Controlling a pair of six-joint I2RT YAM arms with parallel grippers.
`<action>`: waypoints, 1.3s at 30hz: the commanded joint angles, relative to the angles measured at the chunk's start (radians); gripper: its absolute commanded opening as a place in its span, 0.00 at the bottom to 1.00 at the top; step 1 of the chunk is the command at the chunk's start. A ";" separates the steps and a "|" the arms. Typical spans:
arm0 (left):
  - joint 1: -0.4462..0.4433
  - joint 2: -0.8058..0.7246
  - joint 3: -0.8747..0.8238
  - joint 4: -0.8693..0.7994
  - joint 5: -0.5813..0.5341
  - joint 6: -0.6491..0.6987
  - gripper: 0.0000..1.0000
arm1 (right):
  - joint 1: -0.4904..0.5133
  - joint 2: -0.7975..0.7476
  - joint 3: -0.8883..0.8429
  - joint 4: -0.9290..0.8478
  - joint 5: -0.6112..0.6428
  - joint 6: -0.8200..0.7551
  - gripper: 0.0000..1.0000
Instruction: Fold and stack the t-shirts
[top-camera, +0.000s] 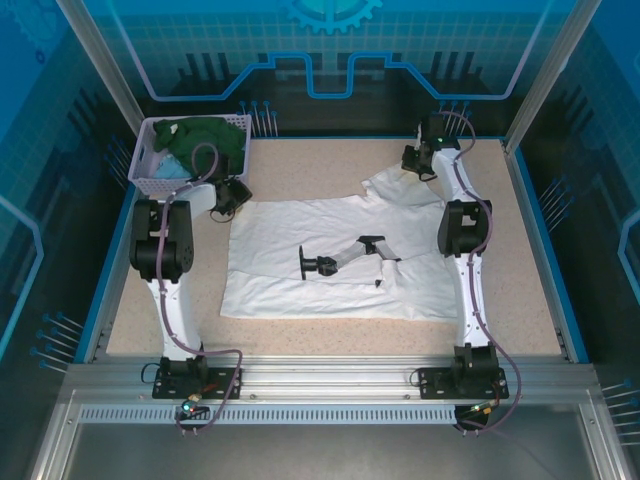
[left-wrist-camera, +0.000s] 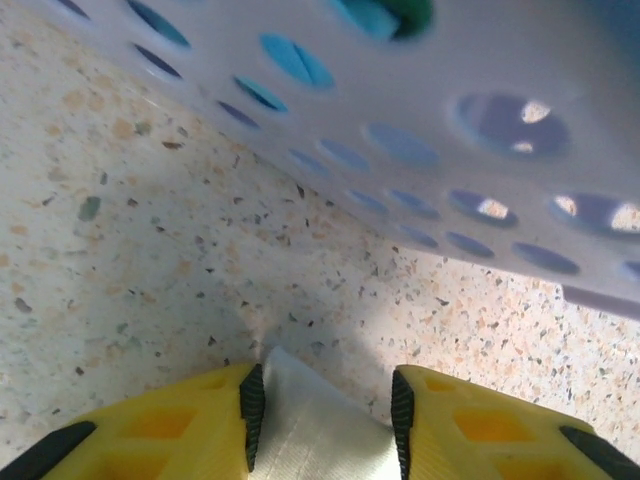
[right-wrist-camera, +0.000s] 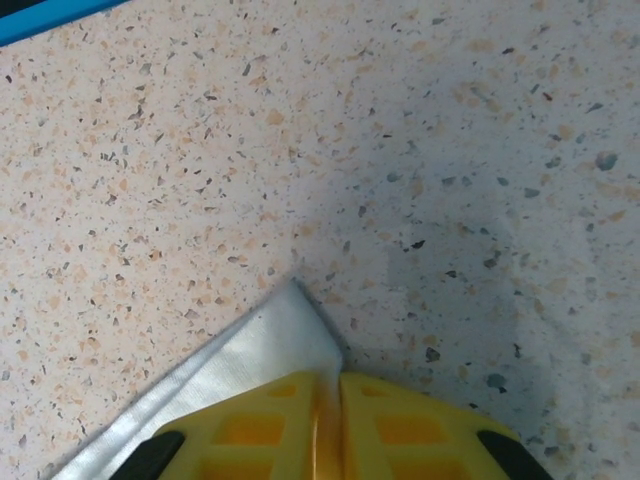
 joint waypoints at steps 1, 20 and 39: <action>-0.007 -0.015 -0.036 -0.065 -0.015 0.012 0.37 | 0.006 -0.004 -0.025 0.005 -0.058 0.004 0.12; -0.046 -0.156 -0.082 0.036 -0.095 0.129 0.08 | 0.010 -0.133 -0.127 0.047 -0.090 -0.005 0.00; -0.097 -0.422 -0.396 0.248 -0.172 0.164 0.07 | 0.016 -0.679 -0.798 0.272 -0.062 -0.079 0.00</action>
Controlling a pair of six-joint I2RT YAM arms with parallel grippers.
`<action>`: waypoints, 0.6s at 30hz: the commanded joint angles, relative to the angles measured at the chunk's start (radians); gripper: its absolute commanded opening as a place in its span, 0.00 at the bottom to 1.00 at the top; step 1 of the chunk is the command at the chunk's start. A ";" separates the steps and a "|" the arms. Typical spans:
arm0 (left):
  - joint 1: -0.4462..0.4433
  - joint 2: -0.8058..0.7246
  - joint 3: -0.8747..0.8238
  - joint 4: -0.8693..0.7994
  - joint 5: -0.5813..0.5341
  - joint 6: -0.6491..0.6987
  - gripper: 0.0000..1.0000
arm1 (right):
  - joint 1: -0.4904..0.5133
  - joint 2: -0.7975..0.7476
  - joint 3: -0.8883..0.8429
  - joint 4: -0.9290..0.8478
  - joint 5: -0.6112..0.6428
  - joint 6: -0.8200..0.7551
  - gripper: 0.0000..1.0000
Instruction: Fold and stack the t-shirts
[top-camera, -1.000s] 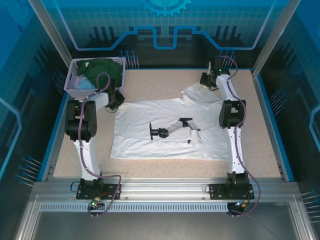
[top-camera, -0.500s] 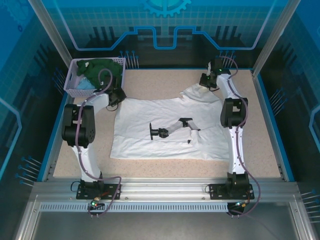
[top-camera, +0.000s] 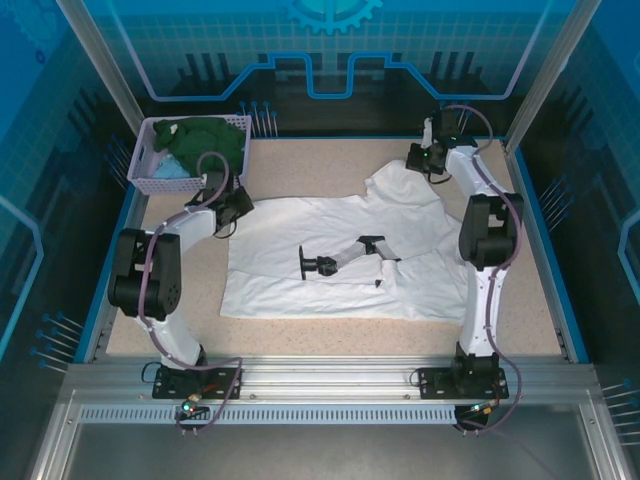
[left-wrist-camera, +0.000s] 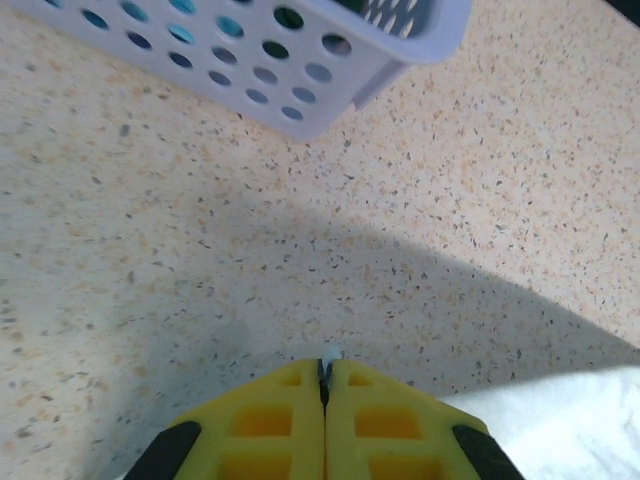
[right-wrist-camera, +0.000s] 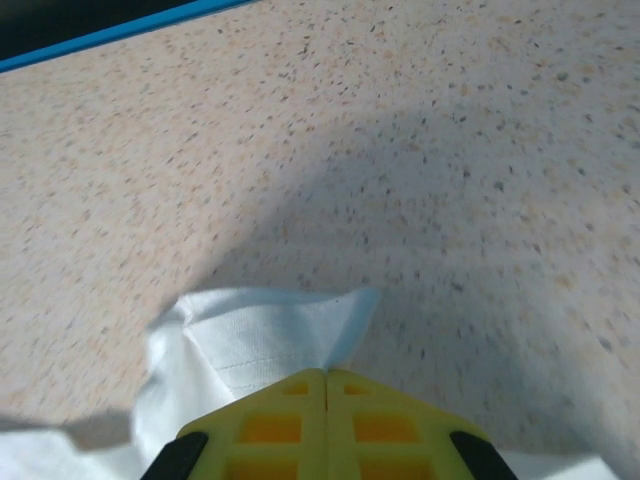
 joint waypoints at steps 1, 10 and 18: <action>-0.002 -0.076 -0.043 0.052 -0.045 0.034 0.07 | 0.013 -0.159 -0.143 0.076 0.007 -0.038 0.00; -0.002 -0.149 -0.115 0.014 -0.043 0.054 0.10 | -0.002 -0.463 -0.522 0.116 0.021 -0.066 0.00; -0.002 -0.187 -0.164 -0.032 -0.035 0.032 0.11 | -0.038 -0.694 -0.811 0.176 -0.028 -0.011 0.00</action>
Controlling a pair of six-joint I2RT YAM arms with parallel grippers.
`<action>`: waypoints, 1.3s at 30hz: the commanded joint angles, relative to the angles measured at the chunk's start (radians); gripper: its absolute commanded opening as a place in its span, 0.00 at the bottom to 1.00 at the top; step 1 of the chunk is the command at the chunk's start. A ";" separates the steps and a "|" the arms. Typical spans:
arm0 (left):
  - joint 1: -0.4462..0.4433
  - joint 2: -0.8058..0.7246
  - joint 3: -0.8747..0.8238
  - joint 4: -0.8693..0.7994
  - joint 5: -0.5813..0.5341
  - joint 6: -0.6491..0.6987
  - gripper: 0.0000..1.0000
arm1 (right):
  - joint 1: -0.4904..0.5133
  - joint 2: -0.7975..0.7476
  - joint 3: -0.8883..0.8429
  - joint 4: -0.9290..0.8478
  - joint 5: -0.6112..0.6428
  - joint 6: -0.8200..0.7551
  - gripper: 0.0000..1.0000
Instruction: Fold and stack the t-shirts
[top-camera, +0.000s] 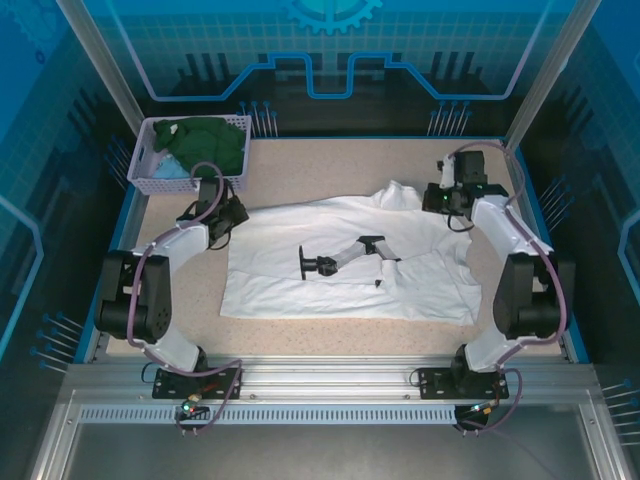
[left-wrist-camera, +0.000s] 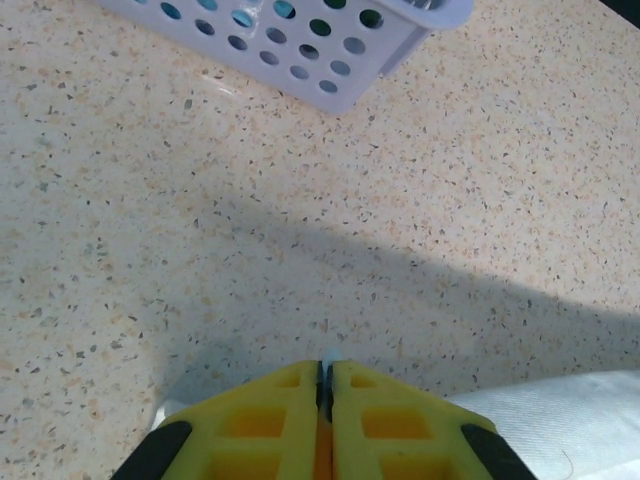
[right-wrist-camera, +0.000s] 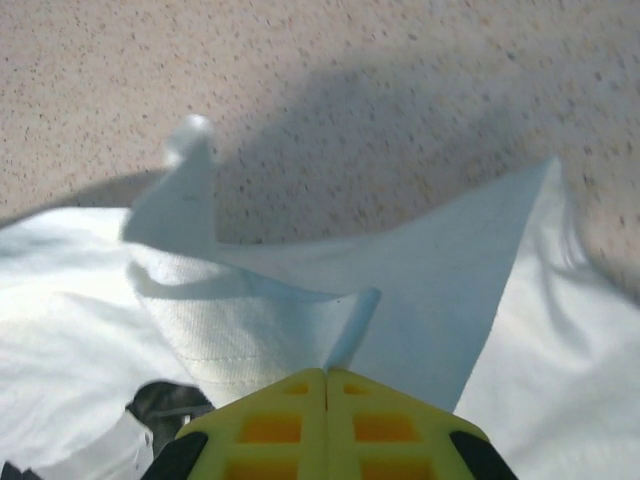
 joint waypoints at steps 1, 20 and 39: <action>-0.002 -0.048 -0.045 -0.027 -0.013 -0.005 0.11 | -0.013 -0.065 -0.066 0.030 -0.020 0.026 0.00; -0.001 -0.117 -0.140 -0.044 -0.061 -0.077 0.20 | -0.042 -0.492 -0.539 0.044 -0.058 0.218 0.00; -0.024 -0.175 -0.018 -0.206 -0.003 -0.190 0.46 | -0.288 -0.652 -0.715 -0.059 -0.154 0.337 0.49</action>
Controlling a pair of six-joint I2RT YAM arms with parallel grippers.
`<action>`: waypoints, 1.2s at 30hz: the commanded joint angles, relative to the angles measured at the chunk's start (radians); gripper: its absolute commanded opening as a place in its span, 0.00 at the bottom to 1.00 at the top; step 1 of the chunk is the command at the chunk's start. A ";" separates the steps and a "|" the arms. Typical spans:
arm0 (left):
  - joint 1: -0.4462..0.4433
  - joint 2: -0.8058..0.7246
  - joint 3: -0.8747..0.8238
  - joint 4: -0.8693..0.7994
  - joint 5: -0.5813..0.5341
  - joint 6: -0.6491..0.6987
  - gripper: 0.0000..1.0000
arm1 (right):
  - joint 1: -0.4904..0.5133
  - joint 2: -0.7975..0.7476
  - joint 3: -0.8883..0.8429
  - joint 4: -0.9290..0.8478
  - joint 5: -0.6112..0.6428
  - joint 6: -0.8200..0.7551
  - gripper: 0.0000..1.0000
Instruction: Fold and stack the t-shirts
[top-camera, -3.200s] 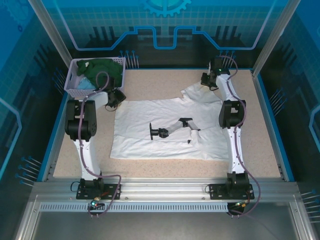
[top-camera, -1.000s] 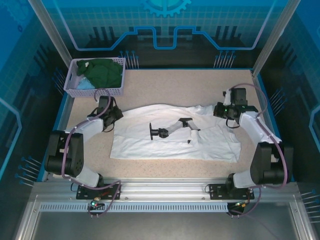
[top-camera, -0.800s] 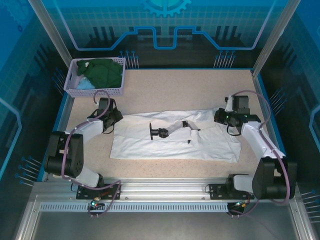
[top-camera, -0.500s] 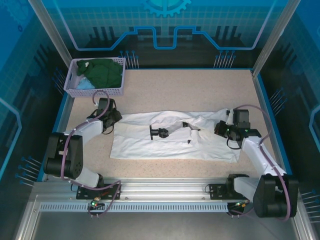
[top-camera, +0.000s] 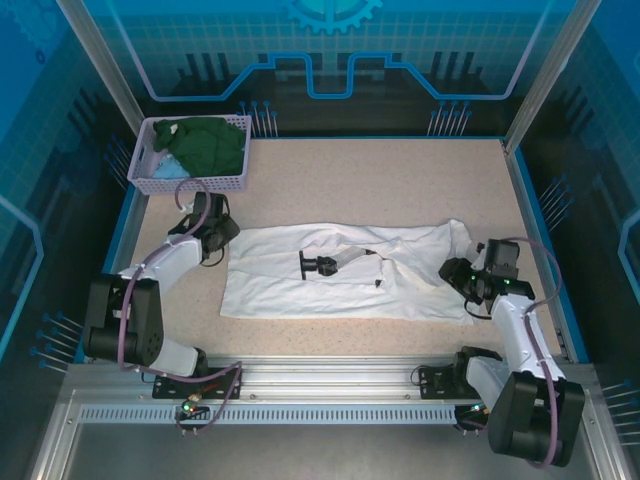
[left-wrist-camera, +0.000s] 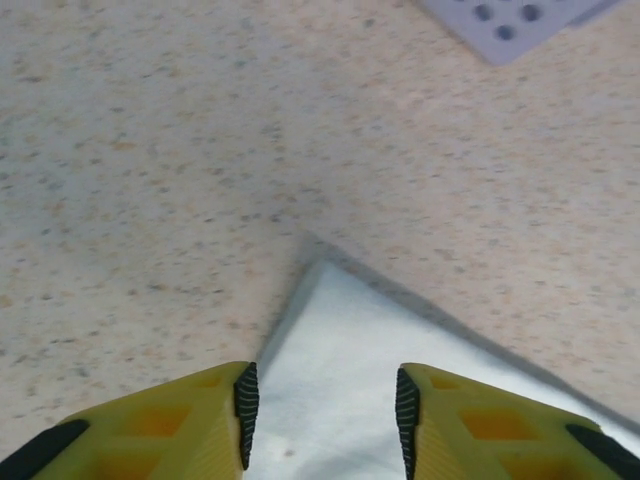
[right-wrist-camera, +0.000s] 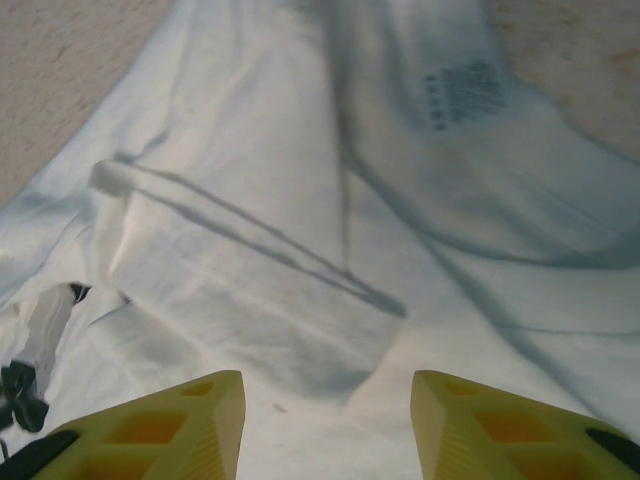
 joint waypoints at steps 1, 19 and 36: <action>-0.044 -0.023 0.092 -0.051 0.103 0.007 0.49 | -0.037 -0.001 -0.002 -0.012 -0.048 0.044 0.50; -0.150 0.388 0.318 -0.173 0.167 0.024 0.47 | 0.168 0.701 0.619 -0.094 0.074 -0.039 0.14; 0.035 0.425 0.343 -0.295 -0.076 -0.052 0.50 | -0.067 1.017 0.763 -0.043 -0.018 0.080 0.24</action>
